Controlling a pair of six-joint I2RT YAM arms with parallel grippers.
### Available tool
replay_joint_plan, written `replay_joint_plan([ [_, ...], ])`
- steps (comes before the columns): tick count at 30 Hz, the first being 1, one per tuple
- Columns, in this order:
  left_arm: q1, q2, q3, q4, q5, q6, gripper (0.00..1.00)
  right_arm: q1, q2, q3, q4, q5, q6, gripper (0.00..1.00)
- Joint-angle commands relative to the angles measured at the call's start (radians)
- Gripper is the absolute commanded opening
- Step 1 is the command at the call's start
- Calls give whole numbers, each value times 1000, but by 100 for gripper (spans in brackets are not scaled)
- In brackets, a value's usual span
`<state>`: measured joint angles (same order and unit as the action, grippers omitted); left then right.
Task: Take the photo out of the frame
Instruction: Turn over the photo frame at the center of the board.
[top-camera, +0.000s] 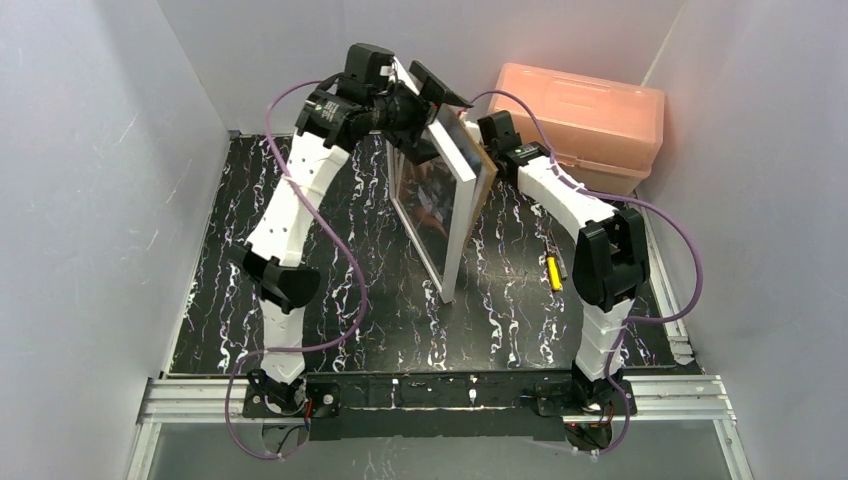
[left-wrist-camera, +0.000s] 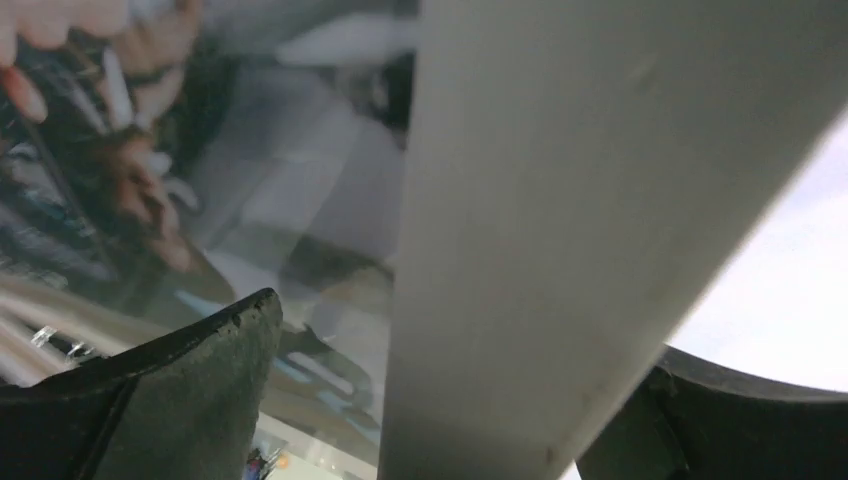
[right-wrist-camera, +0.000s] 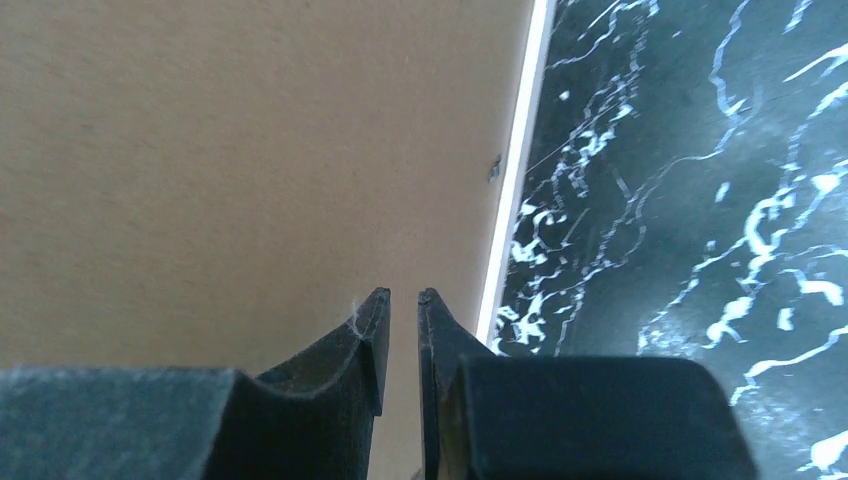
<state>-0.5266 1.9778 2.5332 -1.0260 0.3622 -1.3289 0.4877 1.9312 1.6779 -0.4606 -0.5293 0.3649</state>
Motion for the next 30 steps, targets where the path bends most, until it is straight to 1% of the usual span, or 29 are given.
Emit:
replay_joint_plan([
  [1, -12, 64, 16, 100, 20, -45, 99, -48, 17, 60, 59, -60, -41, 24],
  [6, -15, 144, 81, 186, 24, -96, 99, -128, 41, 46, 124, -122, -38, 24],
  [11, -15, 126, 11, 443, 86, -173, 99, -154, 89, 70, 154, -185, -47, 23],
  [13, -15, 127, -3, 504, 105, -220, 98, -159, 96, 64, 164, -205, -43, 22],
  [14, -15, 128, -2, 508, 104, -239, 98, -160, 95, 52, 179, -213, -35, 22],
  [16, -15, 122, -6, 481, 97, -263, 99, -163, 87, 19, 220, -233, -8, 22],
  [18, -14, 108, -10, 408, 94, -263, 99, -165, 82, -8, 251, -246, 17, 21],
  [20, -12, 84, -36, 327, 90, -226, 99, -166, 77, -39, 276, -258, 41, 21],
  [21, -10, 65, -59, 295, 87, -184, 98, -168, 74, -57, 293, -269, 55, 21],
  [23, -6, 19, -132, 242, 89, -119, 99, -175, 72, -105, 359, -305, 102, 20],
  [27, 12, -73, -275, 135, 112, 43, 98, -183, 73, -244, 614, -361, 237, 20],
  [30, 43, -120, -298, -14, 107, 197, 99, -183, 86, -364, 865, -376, 379, 19],
])
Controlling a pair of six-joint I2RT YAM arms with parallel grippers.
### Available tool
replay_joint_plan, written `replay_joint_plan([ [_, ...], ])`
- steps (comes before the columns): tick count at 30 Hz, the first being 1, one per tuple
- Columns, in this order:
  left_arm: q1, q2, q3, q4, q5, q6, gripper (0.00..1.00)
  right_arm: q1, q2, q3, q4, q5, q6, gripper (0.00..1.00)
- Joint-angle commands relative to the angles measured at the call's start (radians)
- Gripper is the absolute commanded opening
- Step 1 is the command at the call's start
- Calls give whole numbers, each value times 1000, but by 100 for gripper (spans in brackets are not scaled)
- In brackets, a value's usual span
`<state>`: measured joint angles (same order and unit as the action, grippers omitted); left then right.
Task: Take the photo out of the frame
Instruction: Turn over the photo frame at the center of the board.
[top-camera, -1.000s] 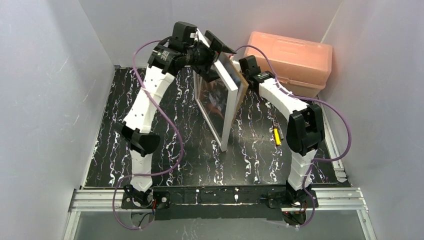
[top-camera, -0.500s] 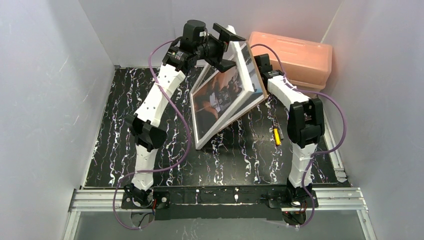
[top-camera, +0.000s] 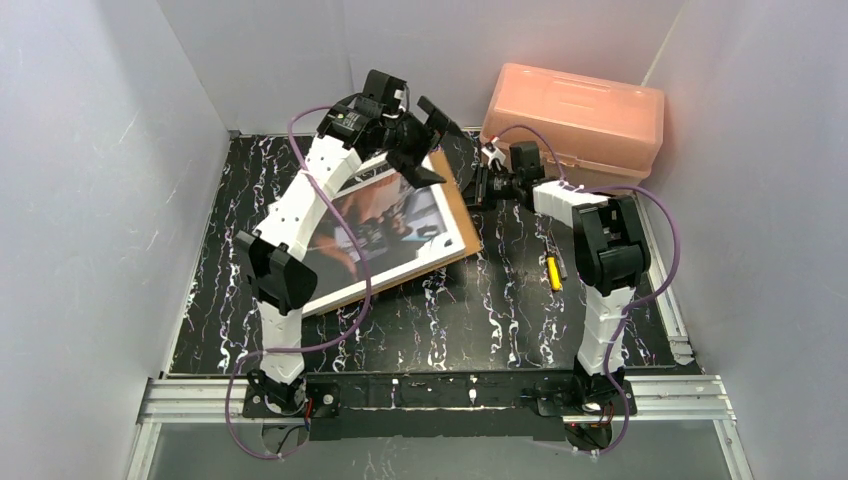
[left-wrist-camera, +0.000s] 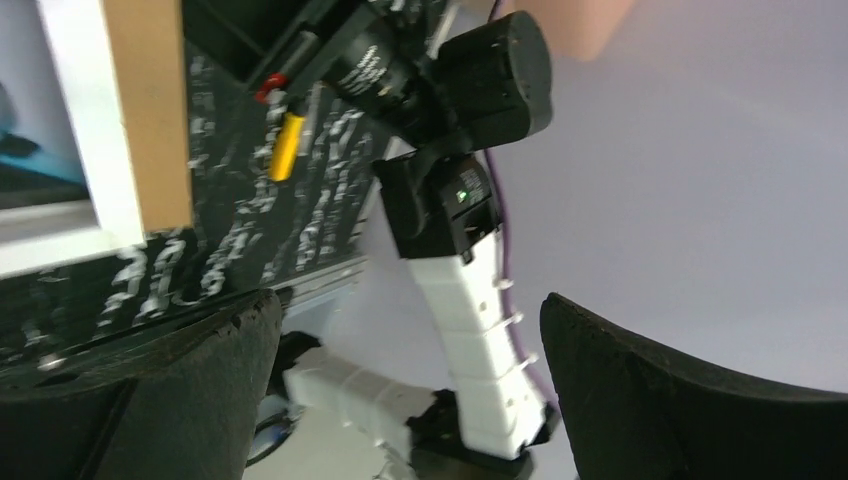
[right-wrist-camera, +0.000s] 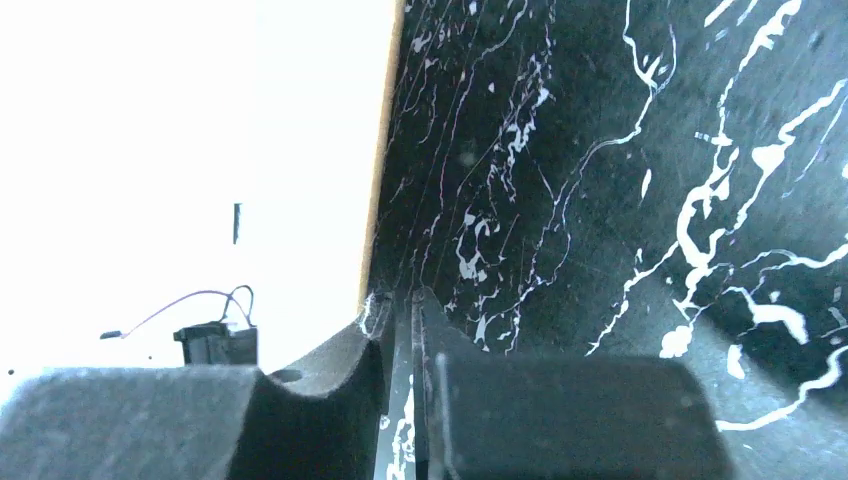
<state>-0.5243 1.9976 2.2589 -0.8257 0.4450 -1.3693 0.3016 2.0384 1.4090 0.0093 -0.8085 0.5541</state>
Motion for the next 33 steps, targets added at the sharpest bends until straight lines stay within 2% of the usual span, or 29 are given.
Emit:
replay_joint_plan([
  [1, 55, -155, -29, -269, 10, 298, 99, 3, -12, -126, 458, -95, 228, 20],
  [3, 91, -198, -78, -350, -18, 396, 99, 3, 11, -173, 526, -83, 261, 20],
  [6, 179, -297, -227, -371, -18, 489, 99, 3, 26, -204, 530, -46, 252, 22],
  [10, 287, -413, -385, -392, -92, 613, 98, 6, 3, -176, 283, 63, 95, 32],
  [15, 367, -461, -415, -483, -273, 740, 99, 56, -36, -67, -110, 242, -111, 60],
  [18, 389, -470, -452, -482, -314, 787, 99, 127, -71, -37, -234, 394, -141, 88],
  [19, 391, -475, -471, -474, -317, 802, 98, 148, -78, -38, -252, 428, -140, 92],
  [24, 393, -536, -645, -395, -357, 814, 98, 249, -105, -45, -324, 570, -79, 95],
  [25, 395, -554, -685, -374, -355, 814, 98, 272, -107, -31, -352, 616, -71, 98],
  [28, 400, -612, -815, -273, -285, 835, 99, 337, -115, 15, -404, 730, -64, 99],
  [33, 400, -690, -983, -89, -181, 824, 99, 376, -116, 29, -395, 782, -27, 99],
])
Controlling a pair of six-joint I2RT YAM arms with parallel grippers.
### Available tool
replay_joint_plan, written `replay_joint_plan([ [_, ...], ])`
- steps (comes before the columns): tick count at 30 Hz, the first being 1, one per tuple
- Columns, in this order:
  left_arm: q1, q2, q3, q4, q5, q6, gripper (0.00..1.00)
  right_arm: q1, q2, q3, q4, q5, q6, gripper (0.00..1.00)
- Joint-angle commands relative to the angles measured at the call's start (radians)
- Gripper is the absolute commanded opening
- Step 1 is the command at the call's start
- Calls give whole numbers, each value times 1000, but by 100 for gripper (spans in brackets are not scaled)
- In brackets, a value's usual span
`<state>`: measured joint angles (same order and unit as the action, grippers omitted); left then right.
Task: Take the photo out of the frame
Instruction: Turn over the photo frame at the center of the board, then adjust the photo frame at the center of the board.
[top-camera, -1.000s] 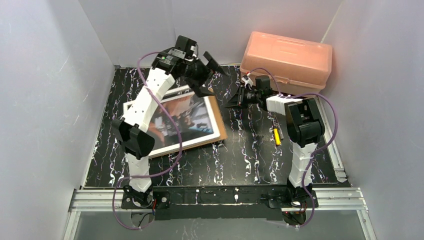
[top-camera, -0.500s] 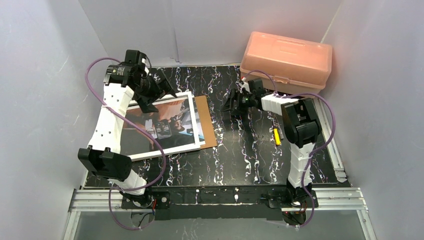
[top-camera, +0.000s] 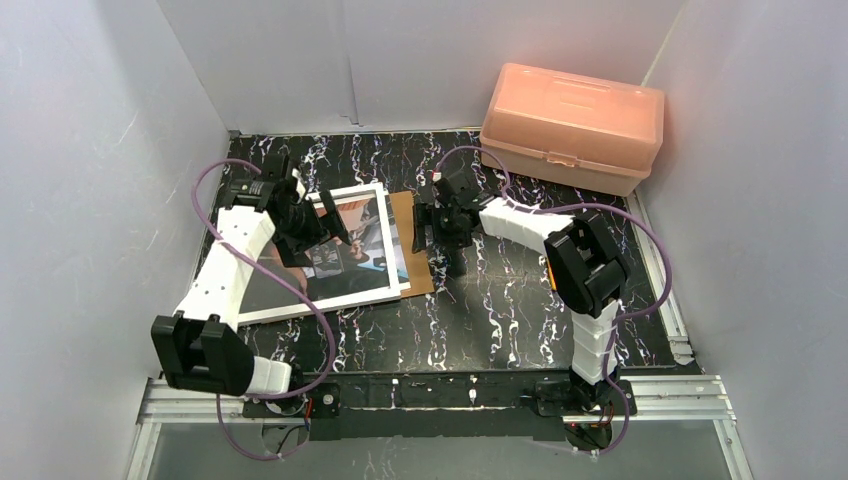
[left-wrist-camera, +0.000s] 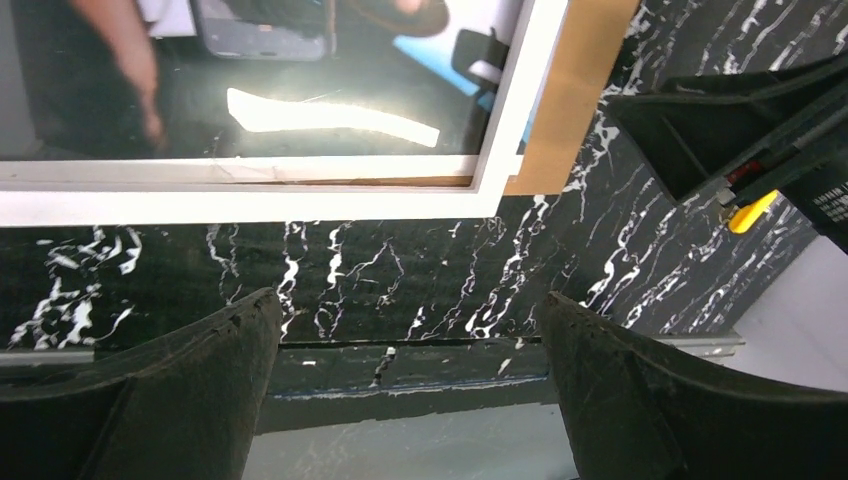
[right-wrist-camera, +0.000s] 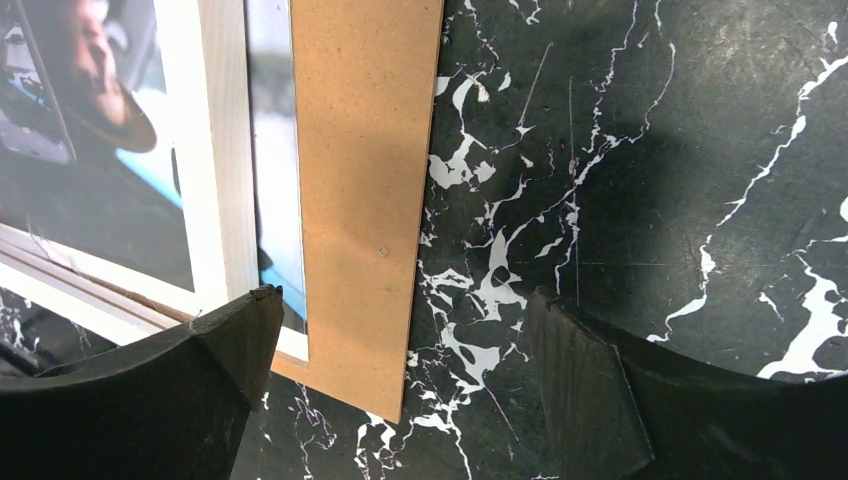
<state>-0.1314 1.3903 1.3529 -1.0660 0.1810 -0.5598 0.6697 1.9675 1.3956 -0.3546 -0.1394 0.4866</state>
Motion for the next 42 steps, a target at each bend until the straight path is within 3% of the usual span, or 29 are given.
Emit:
replay_joint_plan([
  [1, 7, -84, -97, 168, 92, 9, 98, 9, -42, 40, -26, 114, 50, 99],
  [15, 4, -17, -195, 296, 195, -13, 90, 22, 37, 110, 2, 59, 143, 99],
  [18, -17, 6, -205, 344, 205, -34, 84, 21, 43, 102, 25, 23, 172, 98],
  [28, -74, 76, -228, 417, 199, -84, 80, 37, 65, 104, 24, 20, 209, 99],
  [35, -132, 137, -228, 463, 186, -86, 74, 35, 49, 77, 34, 30, 212, 77],
  [42, -193, 233, -193, 487, 165, -88, 71, 36, 18, 30, 46, 28, 207, 64],
])
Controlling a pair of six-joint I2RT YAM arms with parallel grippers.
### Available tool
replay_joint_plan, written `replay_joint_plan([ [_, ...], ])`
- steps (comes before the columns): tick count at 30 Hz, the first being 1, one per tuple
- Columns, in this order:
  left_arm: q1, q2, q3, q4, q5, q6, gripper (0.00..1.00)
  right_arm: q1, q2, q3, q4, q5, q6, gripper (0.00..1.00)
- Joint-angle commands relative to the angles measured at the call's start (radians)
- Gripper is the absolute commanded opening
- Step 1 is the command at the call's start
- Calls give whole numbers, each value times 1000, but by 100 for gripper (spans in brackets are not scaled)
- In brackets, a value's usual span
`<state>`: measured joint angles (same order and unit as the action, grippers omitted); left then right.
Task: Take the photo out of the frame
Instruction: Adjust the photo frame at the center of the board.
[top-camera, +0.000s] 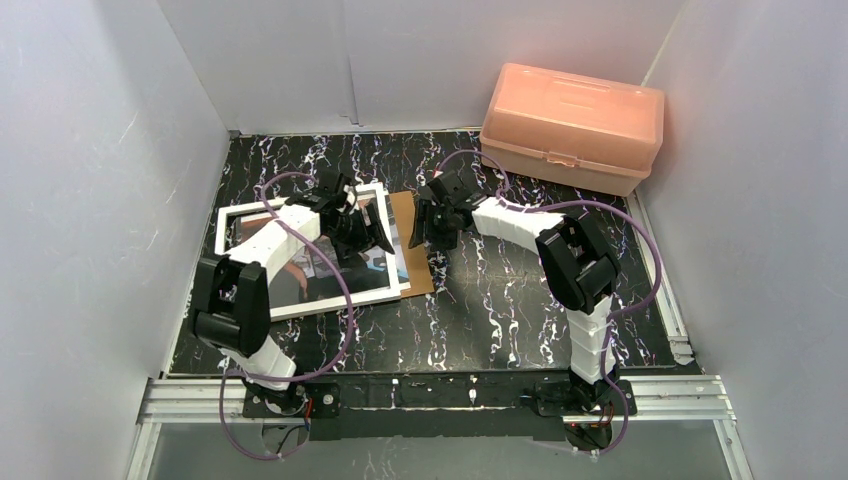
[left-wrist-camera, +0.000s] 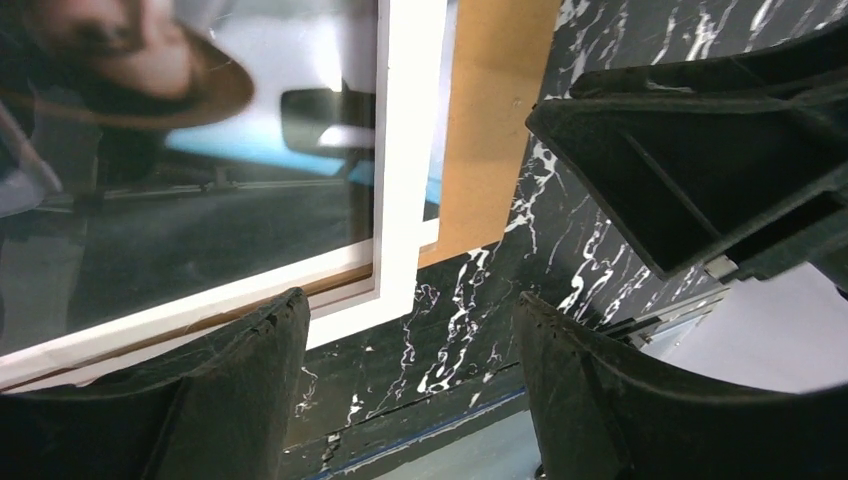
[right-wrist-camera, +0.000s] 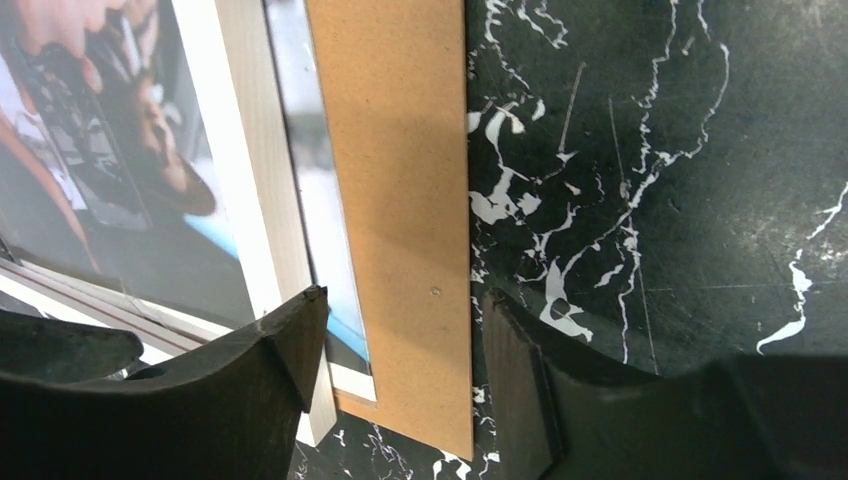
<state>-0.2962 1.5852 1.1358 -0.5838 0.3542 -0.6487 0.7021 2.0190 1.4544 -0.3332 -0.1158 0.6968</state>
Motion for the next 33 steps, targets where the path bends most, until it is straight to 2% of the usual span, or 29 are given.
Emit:
replay_joint_plan([
  [1, -32, 52, 33, 5, -12, 1, 70, 3, -41, -35, 27, 6, -5, 61],
  [4, -40, 90, 54, 5, -20, 3, 68, 1, -55, -53, 42, -6, -11, 51],
  [7, -42, 118, 73, 5, -23, 3, 68, 0, -58, -61, 62, -56, -16, 47],
  [10, -43, 138, 90, 4, -22, 10, 68, 1, -60, -68, 74, -83, -16, 47],
  [16, -50, 180, 113, -8, -19, 8, 67, -10, -69, -77, 33, -33, -28, 48],
  [21, -60, 217, 126, -9, -10, -3, 62, -40, -70, -111, 53, -63, -11, 48],
  [33, -95, 309, 184, -9, 12, -30, 42, -52, -20, -150, 142, -228, 29, 41],
])
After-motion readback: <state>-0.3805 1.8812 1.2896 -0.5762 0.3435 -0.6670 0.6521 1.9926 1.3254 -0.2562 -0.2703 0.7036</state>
